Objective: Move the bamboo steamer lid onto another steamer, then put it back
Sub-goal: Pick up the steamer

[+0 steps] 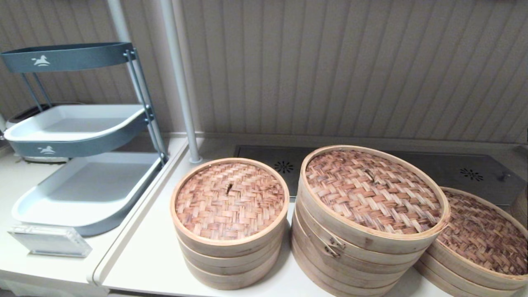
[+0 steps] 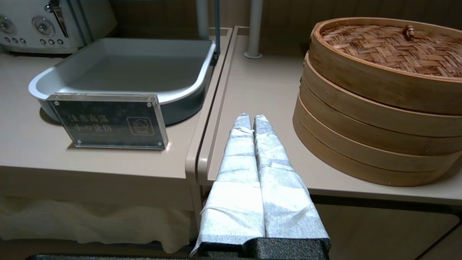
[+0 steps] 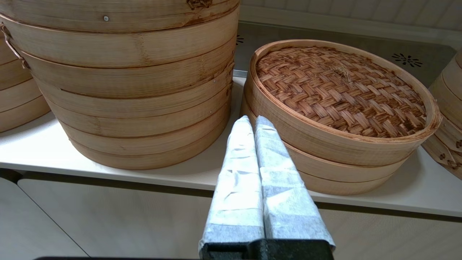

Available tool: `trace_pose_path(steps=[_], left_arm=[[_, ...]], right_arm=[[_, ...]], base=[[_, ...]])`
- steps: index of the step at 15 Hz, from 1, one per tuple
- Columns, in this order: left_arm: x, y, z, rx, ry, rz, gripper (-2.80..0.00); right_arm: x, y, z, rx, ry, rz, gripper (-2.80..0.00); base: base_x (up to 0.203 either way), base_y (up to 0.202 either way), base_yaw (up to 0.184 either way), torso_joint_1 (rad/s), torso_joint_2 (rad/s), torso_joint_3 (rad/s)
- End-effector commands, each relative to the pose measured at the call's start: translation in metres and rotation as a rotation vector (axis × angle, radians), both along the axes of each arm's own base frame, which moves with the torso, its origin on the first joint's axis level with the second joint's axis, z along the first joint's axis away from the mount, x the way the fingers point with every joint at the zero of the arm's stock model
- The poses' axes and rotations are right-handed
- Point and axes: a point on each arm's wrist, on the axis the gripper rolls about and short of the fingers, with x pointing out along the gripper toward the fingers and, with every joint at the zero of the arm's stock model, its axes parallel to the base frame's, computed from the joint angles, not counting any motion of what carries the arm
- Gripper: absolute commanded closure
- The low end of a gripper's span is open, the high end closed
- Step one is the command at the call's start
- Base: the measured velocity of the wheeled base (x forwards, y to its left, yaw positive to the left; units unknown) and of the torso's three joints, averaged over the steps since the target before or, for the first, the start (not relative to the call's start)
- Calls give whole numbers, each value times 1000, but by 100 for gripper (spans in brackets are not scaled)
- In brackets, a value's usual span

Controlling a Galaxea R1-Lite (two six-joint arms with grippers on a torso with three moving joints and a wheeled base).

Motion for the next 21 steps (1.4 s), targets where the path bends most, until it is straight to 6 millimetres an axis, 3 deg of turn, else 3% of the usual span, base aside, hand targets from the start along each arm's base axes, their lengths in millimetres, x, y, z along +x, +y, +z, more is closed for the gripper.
trace_pose_path(steps=[1, 11, 13, 18, 21], left_arm=[[2, 0, -7, 0, 22, 0, 0], [2, 0, -7, 0, 22, 1, 0], [2, 0, -7, 0, 22, 2, 0], [2, 0, -7, 0, 22, 2, 0], [2, 0, -7, 0, 22, 0, 0]], right_arm=[[0, 0, -1, -1, 4, 0, 0], [0, 0, 1, -14, -1, 3, 0], [-3, 0, 8, -17, -17, 3, 0], [-29, 1, 59, -18, -44, 55, 0], [-13, 1, 96, -12, 38, 70, 0]], base=[[0, 0, 0, 0, 0, 0], [0, 0, 0, 0, 0, 0], [0, 0, 0, 0, 0, 0], [0, 0, 0, 0, 0, 0], [0, 0, 0, 0, 0, 0]])
